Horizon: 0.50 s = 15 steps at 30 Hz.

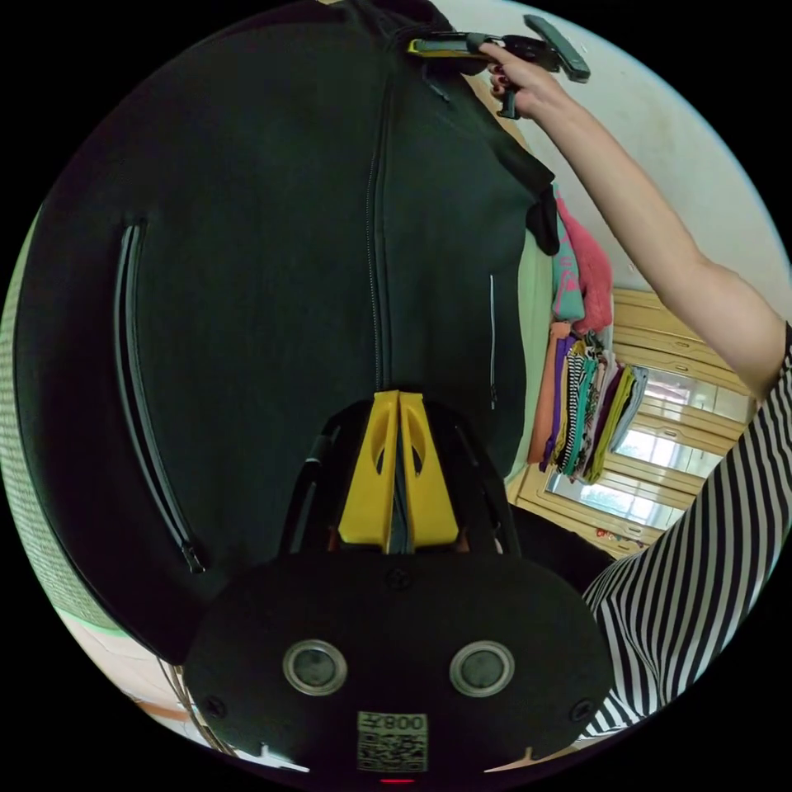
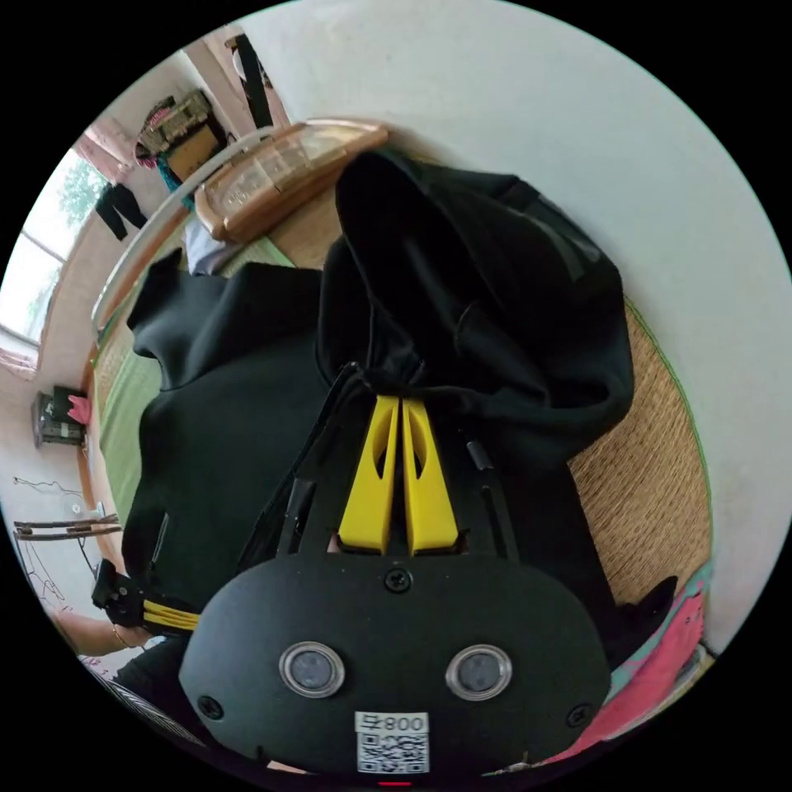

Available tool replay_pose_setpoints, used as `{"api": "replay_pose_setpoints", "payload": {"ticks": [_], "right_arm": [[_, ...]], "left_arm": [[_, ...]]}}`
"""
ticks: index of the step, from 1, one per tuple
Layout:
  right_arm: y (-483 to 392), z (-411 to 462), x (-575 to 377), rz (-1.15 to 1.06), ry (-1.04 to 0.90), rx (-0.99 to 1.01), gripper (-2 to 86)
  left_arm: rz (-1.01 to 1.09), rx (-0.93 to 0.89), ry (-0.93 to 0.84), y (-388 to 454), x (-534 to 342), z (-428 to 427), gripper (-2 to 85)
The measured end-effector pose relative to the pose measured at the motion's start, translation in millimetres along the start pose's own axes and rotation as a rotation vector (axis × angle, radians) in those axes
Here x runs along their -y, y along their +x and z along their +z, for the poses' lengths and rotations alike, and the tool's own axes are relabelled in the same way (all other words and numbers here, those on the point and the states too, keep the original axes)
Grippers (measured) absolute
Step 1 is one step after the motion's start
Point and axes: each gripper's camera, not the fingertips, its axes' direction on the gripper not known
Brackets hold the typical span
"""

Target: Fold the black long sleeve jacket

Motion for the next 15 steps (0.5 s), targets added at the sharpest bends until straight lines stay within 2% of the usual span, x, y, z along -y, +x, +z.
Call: {"api": "replay_pose_setpoints", "payload": {"ticks": [5, 10, 15], "right_arm": [[2, 13, 30, -0.050, -0.124, 0.014, 0.1], [16, 23, 57, -0.070, -0.275, 0.114, 0.1], [27, 32, 67, -0.019, -0.328, 0.172, 0.1]], "left_arm": [[0.002, -0.014, 0.010, 0, 0, 0, 0.0], [-0.010, -0.020, 0.017, 4, 1, -4, 0.0], [0.020, 0.065, -0.020, 14, 1, -3, 0.0]]}}
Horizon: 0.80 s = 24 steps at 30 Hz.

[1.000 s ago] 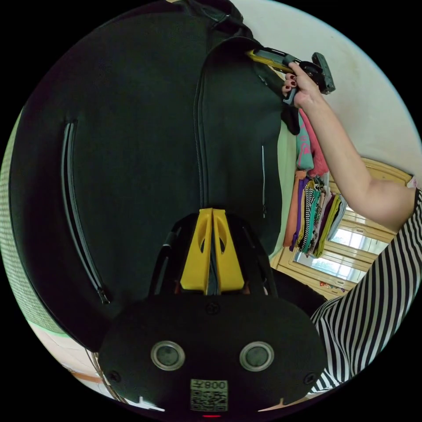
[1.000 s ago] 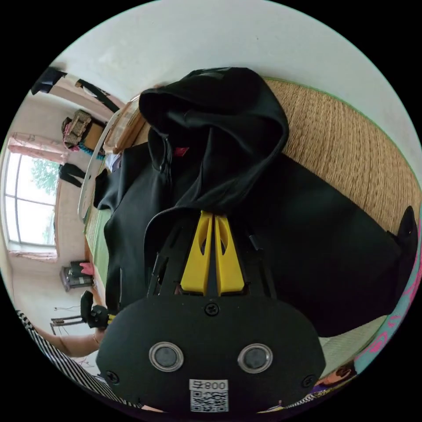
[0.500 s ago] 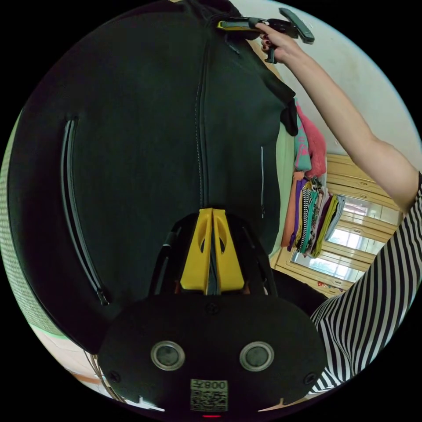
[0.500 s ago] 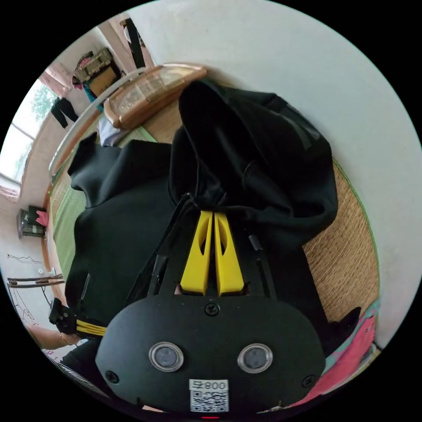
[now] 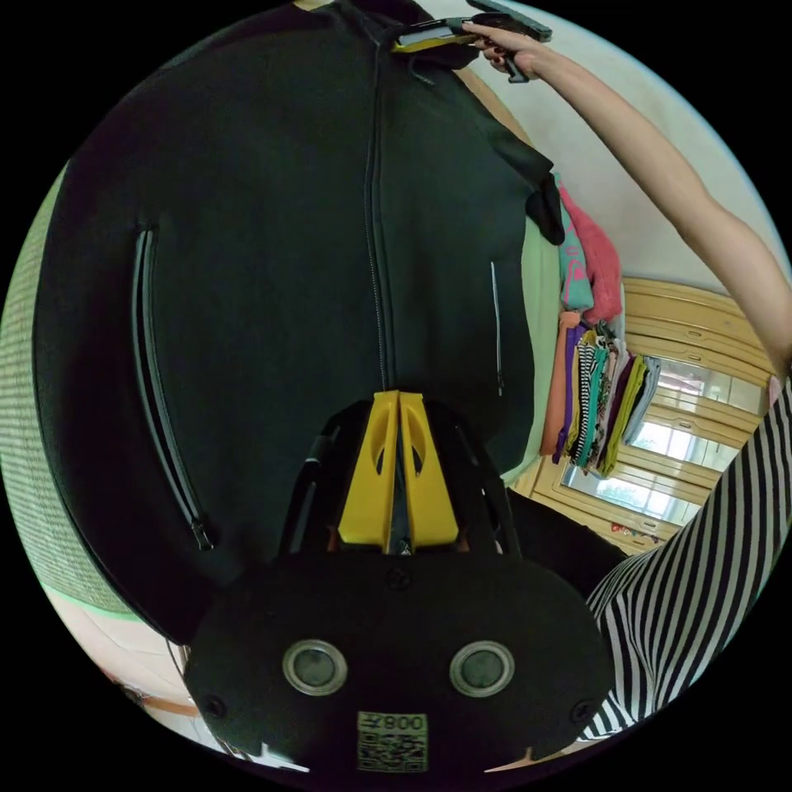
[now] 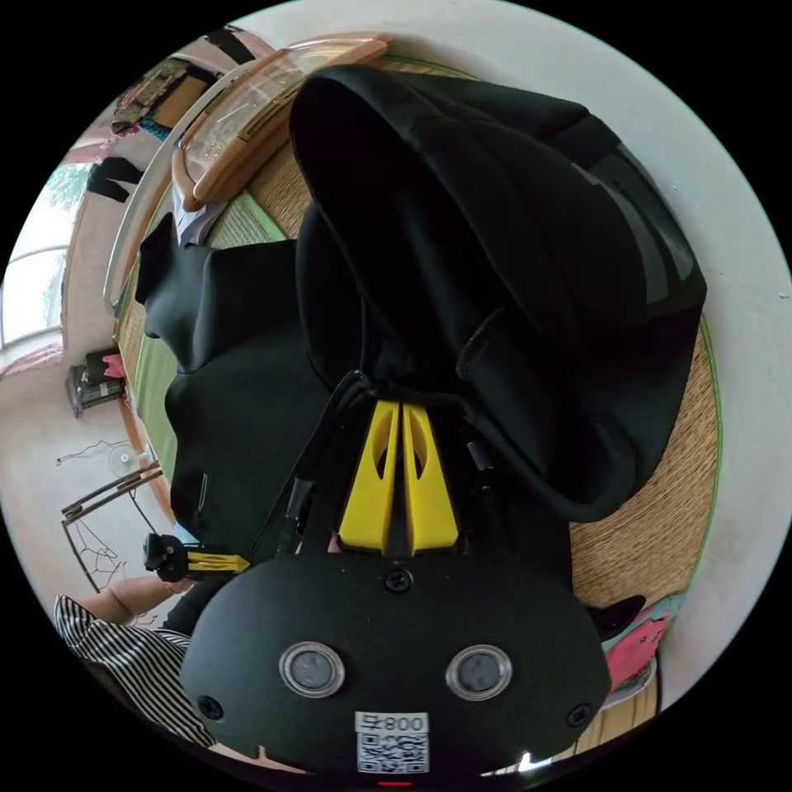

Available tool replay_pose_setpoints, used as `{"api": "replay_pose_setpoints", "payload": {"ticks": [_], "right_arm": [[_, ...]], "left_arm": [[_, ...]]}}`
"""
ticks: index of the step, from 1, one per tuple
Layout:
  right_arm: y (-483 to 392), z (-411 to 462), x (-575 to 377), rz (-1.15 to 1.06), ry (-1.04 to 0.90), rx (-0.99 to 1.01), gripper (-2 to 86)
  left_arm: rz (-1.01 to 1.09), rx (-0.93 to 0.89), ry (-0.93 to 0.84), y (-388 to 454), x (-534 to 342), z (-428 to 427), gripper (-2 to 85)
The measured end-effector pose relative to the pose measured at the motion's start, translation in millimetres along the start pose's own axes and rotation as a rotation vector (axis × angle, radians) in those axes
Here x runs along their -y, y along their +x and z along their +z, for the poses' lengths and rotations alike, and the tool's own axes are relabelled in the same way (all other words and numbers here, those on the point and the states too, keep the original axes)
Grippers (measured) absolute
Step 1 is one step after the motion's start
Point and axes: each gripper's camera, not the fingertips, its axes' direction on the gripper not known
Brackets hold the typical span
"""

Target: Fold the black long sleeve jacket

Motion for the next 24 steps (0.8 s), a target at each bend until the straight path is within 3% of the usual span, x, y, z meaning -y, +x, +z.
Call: {"api": "replay_pose_setpoints", "payload": {"ticks": [11, 16, 24], "right_arm": [[-6, -14, -37, -0.072, 0.086, 0.097, 0.0], [2, -17, -53, 0.008, 0.259, -0.006, 0.0], [19, 50, -22, 0.101, 0.211, 0.013, 0.0]], "left_arm": [[-0.012, -0.034, 0.028, 0, 8, -2, 0.0], [-0.008, -0.037, 0.038, 2, 14, -4, 0.0], [-0.004, -0.041, 0.053, 6, 26, -10, 0.0]]}}
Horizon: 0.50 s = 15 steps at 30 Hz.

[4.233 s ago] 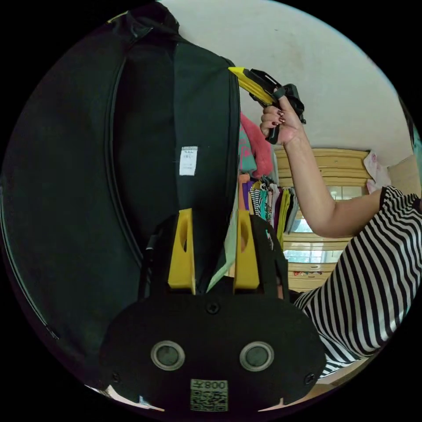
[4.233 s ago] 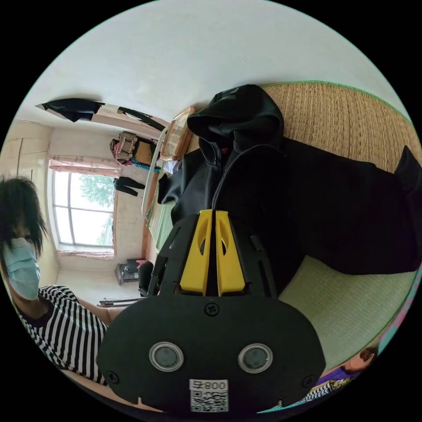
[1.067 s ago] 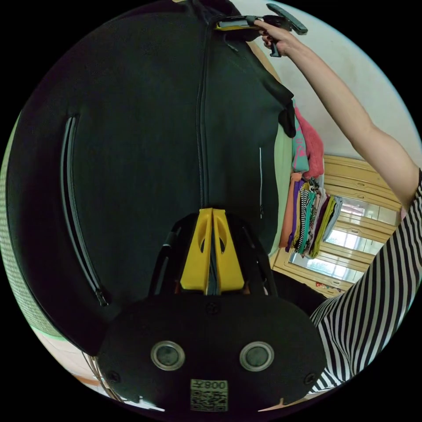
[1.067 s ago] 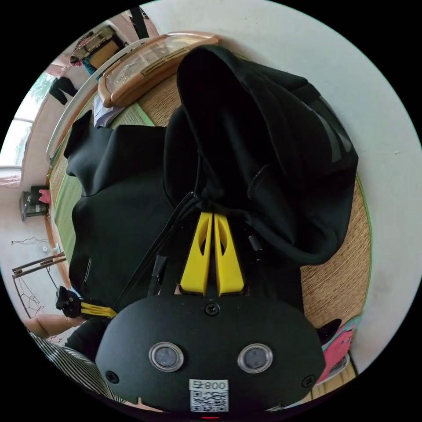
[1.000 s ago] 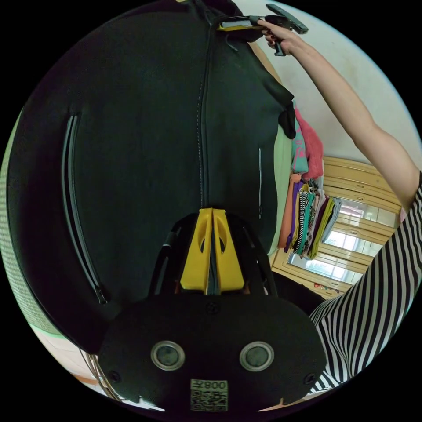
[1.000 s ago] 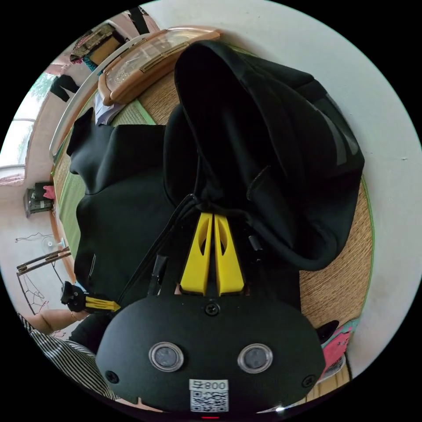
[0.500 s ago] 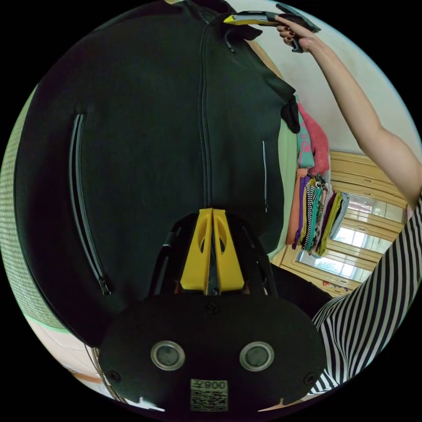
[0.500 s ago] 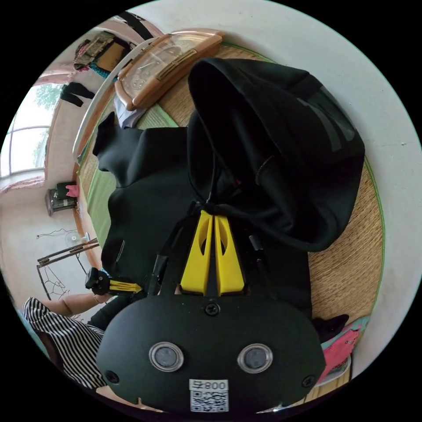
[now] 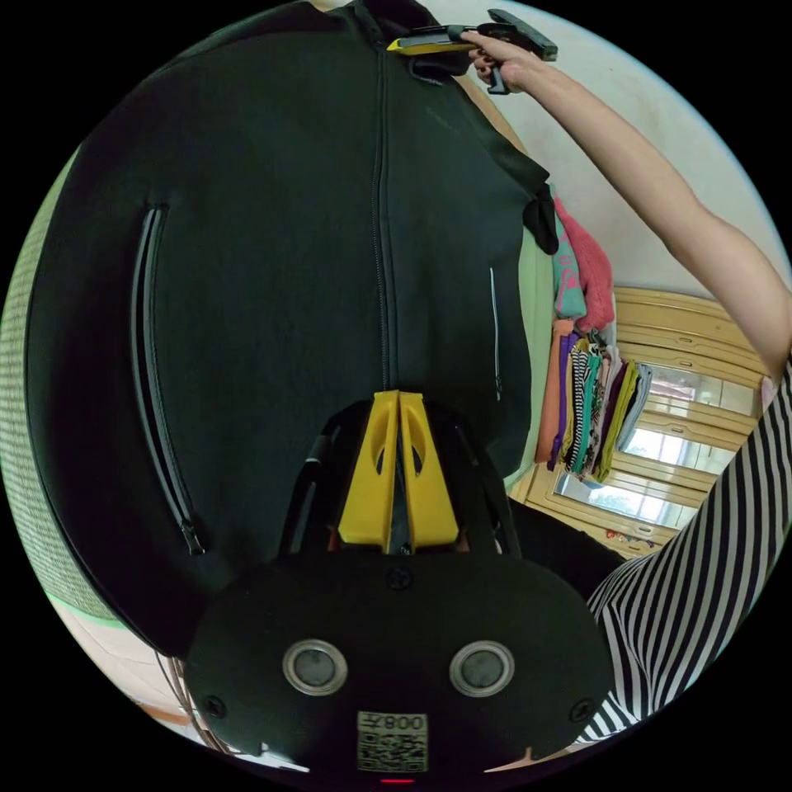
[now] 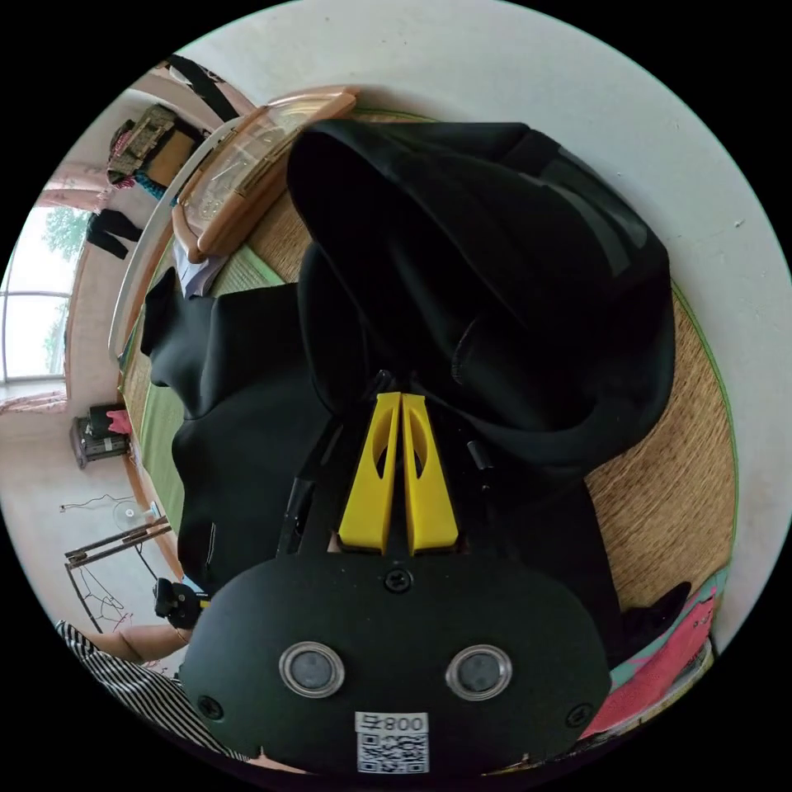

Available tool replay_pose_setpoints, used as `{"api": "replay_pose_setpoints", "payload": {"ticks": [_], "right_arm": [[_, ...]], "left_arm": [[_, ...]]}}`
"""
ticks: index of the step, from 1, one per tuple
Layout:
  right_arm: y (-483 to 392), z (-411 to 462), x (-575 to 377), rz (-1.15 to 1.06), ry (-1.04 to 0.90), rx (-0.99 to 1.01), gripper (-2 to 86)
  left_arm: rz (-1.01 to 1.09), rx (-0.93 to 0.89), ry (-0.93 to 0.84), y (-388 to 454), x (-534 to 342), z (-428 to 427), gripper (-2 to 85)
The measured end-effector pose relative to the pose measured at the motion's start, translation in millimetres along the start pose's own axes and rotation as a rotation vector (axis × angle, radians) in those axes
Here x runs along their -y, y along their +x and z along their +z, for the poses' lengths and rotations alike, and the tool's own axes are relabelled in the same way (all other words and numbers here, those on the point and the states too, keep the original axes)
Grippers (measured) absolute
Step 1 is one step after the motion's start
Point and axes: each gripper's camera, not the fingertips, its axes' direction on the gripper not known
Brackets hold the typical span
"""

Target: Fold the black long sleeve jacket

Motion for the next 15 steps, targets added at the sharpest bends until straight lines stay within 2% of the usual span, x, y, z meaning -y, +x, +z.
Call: {"api": "replay_pose_setpoints", "payload": {"ticks": [5, 12, 15], "right_arm": [[10, 14, -3, 0.025, -0.028, 0.022, 0.0], [7, 27, -17, 0.012, -0.061, -0.071, 0.1], [13, 14, -40, 0.013, 0.021, -0.044, 0.1]], "left_arm": [[-0.004, -0.021, 0.014, 0, 11, -4, 0.0], [-0.024, -0.017, -0.027, 4, 35, -11, 0.0], [-0.047, -0.021, -0.007, 5, 41, -15, 0.0]]}}
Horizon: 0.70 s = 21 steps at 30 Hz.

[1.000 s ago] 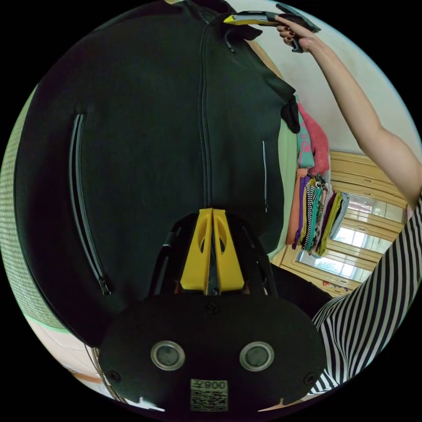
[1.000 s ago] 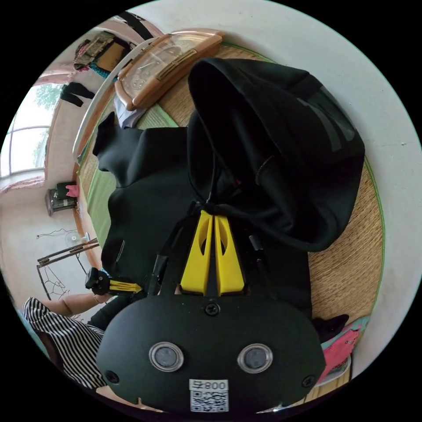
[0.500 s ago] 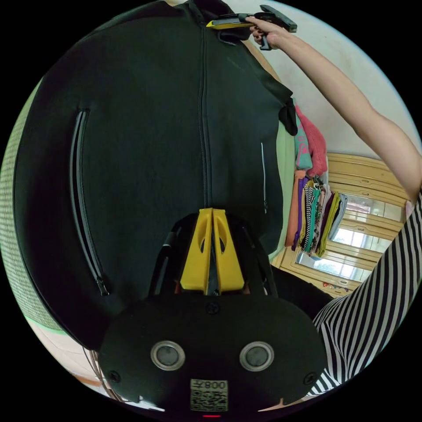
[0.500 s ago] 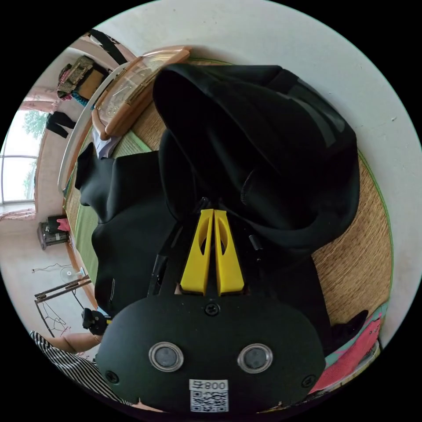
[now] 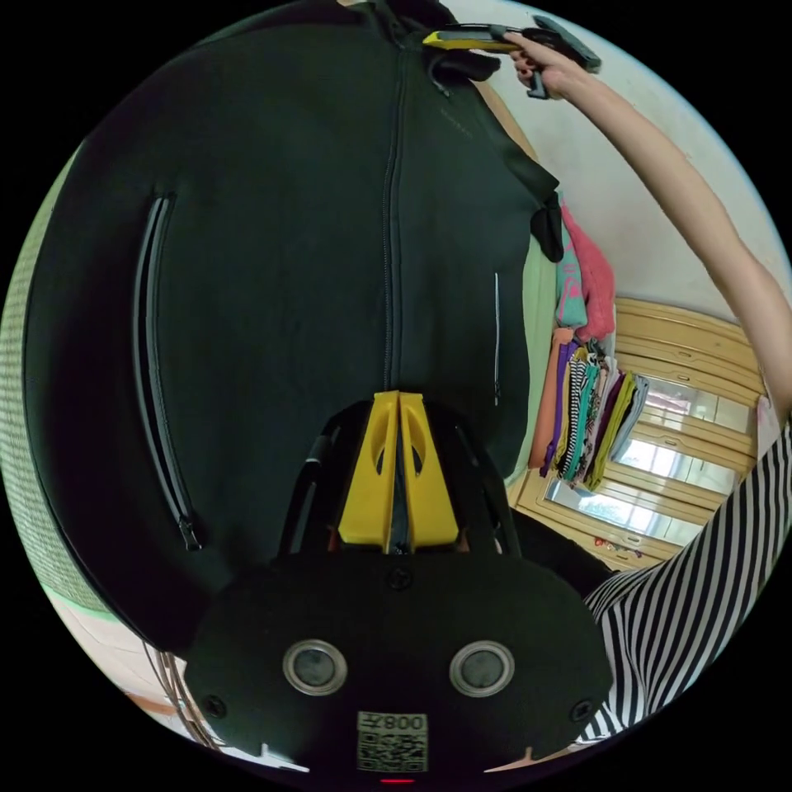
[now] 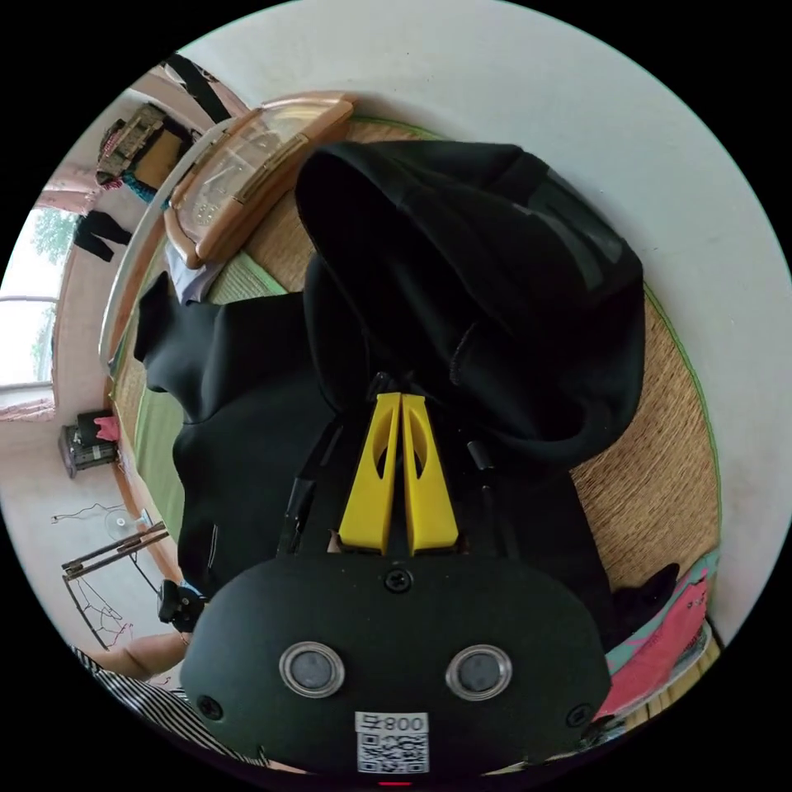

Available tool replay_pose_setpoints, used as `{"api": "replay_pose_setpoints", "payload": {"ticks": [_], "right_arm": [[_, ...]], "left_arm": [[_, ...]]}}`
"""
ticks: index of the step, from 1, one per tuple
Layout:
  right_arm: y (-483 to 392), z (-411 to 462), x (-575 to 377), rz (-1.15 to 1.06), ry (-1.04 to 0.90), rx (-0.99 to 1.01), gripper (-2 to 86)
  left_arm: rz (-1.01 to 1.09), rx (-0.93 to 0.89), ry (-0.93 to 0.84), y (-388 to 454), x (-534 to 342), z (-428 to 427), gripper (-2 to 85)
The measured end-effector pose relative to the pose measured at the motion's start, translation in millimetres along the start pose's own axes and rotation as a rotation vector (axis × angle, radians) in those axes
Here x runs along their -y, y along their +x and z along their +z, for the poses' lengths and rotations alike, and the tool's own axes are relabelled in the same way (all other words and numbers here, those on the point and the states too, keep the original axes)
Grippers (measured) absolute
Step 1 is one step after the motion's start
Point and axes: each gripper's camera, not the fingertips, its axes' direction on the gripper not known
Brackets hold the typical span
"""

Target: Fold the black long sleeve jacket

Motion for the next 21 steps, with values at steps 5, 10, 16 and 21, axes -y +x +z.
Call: {"api": "replay_pose_setpoints", "payload": {"ticks": [5, 10, 16, 21], "right_arm": [[10, -24, -69, -0.030, 0.118, 0.018, 0.1], [8, 10, -200, -0.055, 0.032, 0.194, 0.1], [-81, 104, -360, -0.234, -0.332, 0.365, 0.1], [-124, 130, -423, -0.434, -0.296, 0.091, 0.2]], "left_arm": [[-0.006, -0.011, 0.002, 2, 16, -8, 0.0], [0.004, -0.007, -0.002, 5, 31, -15, 0.0], [0.025, 0.027, 0.000, 12, 49, -26, 0.0], [0.081, 0.111, -0.008, 24, 63, -36, 0.0]]}}
